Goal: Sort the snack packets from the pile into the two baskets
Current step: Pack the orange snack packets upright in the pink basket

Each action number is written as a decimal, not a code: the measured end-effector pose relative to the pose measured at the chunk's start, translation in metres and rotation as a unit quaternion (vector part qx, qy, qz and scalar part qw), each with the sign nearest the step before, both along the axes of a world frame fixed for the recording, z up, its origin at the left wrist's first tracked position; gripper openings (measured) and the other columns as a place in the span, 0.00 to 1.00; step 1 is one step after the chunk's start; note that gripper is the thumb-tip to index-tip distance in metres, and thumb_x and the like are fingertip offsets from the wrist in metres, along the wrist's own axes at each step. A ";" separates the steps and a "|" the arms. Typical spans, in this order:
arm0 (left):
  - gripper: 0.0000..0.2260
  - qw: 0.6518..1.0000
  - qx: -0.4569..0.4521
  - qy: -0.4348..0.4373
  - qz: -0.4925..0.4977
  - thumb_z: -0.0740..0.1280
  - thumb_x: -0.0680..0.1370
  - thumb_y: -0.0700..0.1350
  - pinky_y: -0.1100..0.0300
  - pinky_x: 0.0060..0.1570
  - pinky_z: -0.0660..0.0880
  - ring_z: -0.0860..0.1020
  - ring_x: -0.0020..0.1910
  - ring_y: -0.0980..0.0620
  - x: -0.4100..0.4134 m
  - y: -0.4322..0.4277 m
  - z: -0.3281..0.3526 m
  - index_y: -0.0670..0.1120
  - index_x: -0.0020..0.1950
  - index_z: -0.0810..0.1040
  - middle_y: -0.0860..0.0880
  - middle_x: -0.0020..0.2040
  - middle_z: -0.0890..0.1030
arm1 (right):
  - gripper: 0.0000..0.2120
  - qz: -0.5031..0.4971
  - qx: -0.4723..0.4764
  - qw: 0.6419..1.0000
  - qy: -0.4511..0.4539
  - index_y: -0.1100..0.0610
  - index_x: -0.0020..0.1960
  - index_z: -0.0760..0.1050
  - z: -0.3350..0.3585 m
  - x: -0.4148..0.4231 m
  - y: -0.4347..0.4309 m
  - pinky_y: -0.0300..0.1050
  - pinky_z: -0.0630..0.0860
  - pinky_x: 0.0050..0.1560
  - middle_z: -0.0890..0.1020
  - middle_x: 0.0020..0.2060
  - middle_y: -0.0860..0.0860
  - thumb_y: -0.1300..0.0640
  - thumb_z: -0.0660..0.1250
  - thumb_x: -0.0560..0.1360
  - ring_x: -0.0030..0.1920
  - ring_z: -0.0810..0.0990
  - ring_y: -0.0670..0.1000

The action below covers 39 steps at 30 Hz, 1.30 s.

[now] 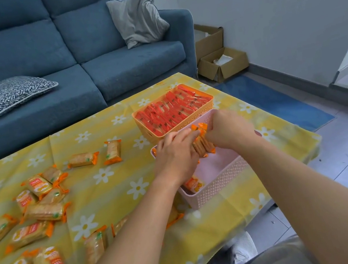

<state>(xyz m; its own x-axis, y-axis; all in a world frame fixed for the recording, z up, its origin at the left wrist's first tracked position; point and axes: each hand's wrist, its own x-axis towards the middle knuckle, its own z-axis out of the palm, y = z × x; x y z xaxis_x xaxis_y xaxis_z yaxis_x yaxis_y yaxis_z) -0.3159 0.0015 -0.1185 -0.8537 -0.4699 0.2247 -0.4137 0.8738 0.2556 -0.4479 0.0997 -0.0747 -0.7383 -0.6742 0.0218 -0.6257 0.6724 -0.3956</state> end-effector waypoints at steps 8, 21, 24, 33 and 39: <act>0.21 0.996 0.061 0.059 0.025 0.52 0.82 0.49 0.50 0.68 0.65 0.69 0.70 0.51 -0.004 -0.003 0.000 0.56 0.73 0.73 0.56 0.71 0.75 | 0.18 0.145 0.234 0.956 -0.099 0.52 0.46 0.79 -0.032 0.057 -0.017 0.46 0.72 0.48 0.81 0.40 0.48 0.39 0.73 0.67 0.49 0.81 0.57; 0.26 0.990 0.125 0.014 0.058 0.62 0.79 0.51 0.46 0.64 0.70 0.70 0.67 0.44 -0.017 -0.012 0.023 0.57 0.77 0.62 0.53 0.69 0.76 | 0.13 0.030 0.162 0.986 -0.040 0.55 0.34 0.71 0.011 -0.017 0.022 0.42 0.72 0.33 0.77 0.33 0.52 0.49 0.70 0.69 0.33 0.76 0.50; 0.28 0.999 0.001 -0.033 0.015 0.62 0.77 0.54 0.47 0.65 0.67 0.68 0.67 0.44 -0.031 -0.005 0.032 0.59 0.77 0.63 0.53 0.72 0.72 | 0.08 -0.027 0.063 0.998 0.017 0.58 0.37 0.70 0.000 -0.026 0.017 0.43 0.70 0.32 0.80 0.37 0.56 0.58 0.69 0.70 0.36 0.79 0.57; 0.23 0.993 -0.011 -0.113 -0.035 0.63 0.78 0.57 0.48 0.66 0.61 0.65 0.70 0.46 -0.042 -0.003 0.019 0.59 0.74 0.68 0.58 0.76 0.66 | 0.14 -0.022 -0.068 0.997 -0.006 0.53 0.56 0.75 -0.042 -0.034 -0.019 0.47 0.73 0.39 0.78 0.39 0.54 0.63 0.62 0.72 0.46 0.82 0.62; 0.30 0.996 0.051 -0.061 -0.051 0.64 0.77 0.49 0.53 0.71 0.62 0.65 0.73 0.46 -0.025 -0.002 0.031 0.55 0.80 0.62 0.56 0.79 0.63 | 0.24 -0.011 -0.031 0.995 -0.097 0.60 0.69 0.67 -0.032 -0.030 -0.009 0.51 0.75 0.48 0.80 0.59 0.61 0.54 0.66 0.75 0.58 0.79 0.64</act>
<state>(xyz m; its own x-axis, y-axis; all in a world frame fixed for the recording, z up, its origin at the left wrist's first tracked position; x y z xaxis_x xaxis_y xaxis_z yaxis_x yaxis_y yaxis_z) -0.3406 -0.0010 -0.0873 -0.9163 -0.3940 0.0720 -0.3573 0.8854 0.2974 -0.4774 0.0911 -0.1067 -0.7469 -0.6600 -0.0814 -0.5198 0.6557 -0.5475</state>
